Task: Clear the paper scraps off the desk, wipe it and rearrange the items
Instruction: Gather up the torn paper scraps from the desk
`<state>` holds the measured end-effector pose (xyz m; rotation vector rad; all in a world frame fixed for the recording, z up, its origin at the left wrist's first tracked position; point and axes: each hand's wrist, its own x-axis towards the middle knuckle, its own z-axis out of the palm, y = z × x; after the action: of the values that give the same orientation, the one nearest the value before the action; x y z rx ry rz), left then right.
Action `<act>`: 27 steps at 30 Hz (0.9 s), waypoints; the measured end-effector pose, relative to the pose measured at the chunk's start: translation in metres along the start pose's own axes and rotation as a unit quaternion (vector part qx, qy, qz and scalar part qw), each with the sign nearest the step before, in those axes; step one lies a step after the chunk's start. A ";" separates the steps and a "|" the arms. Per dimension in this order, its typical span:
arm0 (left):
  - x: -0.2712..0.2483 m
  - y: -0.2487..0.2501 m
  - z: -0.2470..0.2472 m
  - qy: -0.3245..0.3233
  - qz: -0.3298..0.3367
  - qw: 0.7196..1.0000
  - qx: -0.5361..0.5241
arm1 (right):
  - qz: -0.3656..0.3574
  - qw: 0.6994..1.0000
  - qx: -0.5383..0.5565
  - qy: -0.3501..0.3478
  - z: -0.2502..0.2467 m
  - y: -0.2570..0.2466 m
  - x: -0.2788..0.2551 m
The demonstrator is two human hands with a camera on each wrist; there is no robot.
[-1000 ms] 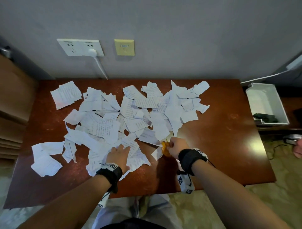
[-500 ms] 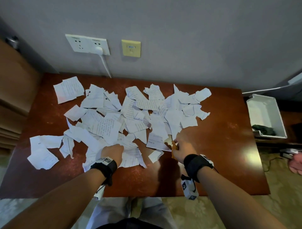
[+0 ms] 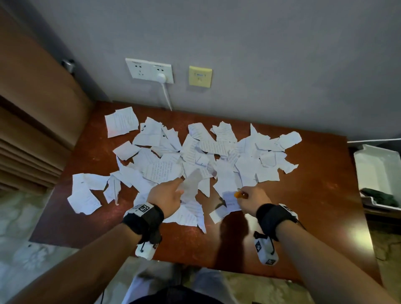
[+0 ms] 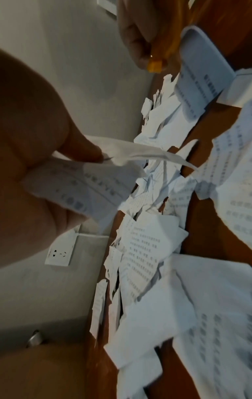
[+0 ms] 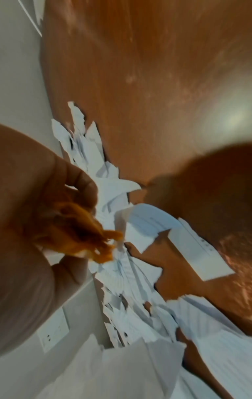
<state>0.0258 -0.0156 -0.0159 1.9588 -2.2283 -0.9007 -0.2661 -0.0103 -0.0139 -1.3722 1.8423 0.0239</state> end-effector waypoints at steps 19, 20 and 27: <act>0.007 -0.086 0.042 -0.069 -0.188 0.976 0.088 | 0.003 0.988 -0.146 0.042 0.100 0.014 0.045; 0.009 -0.089 0.045 -0.079 -0.197 0.973 0.088 | -0.003 0.987 -0.156 0.040 0.102 0.015 0.046; 0.012 -0.093 0.052 -0.095 -0.195 0.965 0.148 | 0.026 0.992 -0.123 0.017 0.088 0.001 0.034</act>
<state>0.0867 -0.0094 -0.1041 2.6206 -2.2212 -0.8605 -0.2179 0.0035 -0.0935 -1.4988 1.9529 0.2649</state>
